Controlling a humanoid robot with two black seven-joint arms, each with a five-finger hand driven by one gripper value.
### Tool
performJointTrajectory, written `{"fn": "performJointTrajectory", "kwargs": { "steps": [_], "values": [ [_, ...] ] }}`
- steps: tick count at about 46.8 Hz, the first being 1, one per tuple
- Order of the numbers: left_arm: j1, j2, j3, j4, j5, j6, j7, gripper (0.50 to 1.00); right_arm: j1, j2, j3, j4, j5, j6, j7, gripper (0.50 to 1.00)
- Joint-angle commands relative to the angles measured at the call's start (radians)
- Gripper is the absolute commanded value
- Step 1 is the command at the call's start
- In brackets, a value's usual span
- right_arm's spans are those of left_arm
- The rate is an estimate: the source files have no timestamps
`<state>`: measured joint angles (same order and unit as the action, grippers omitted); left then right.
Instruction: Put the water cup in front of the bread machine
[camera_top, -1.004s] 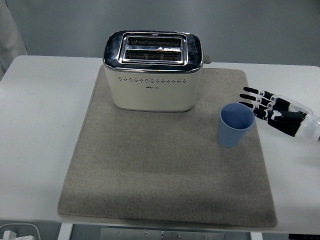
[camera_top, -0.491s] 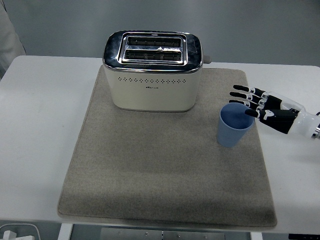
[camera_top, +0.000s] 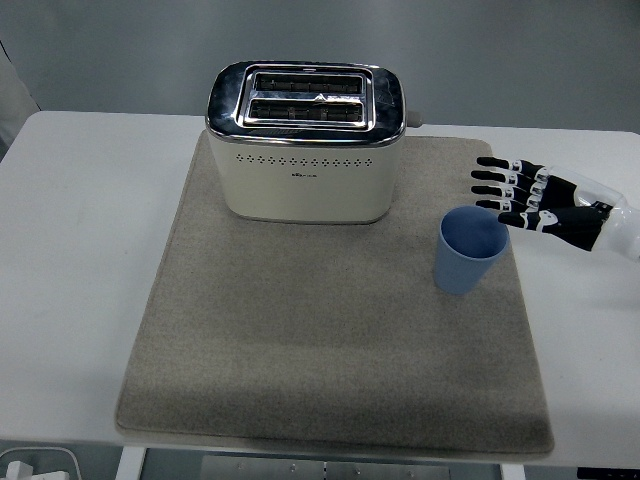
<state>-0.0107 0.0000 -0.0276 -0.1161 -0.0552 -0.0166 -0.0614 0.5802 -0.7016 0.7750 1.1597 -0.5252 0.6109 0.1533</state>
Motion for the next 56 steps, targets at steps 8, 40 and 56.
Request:
{"fn": "performJointTrajectory", "kwargs": {
  "steps": [8,40,56],
  "values": [
    [0.0,0.0,0.0,0.001,0.0,0.0,0.0,1.0,-0.005,-0.022,0.016,0.0,-0.038,0.0,0.0,0.928],
    [0.0,0.0,0.0,0.001,0.0,0.0,0.0,1.0,-0.105,0.008,0.038,0.002,-0.027,0.0,0.006,0.928],
    [0.0,0.0,0.0,0.001,0.0,0.0,0.0,1.0,-0.125,0.059,0.058,0.002,-0.029,0.0,0.006,0.928]
  ]
}}
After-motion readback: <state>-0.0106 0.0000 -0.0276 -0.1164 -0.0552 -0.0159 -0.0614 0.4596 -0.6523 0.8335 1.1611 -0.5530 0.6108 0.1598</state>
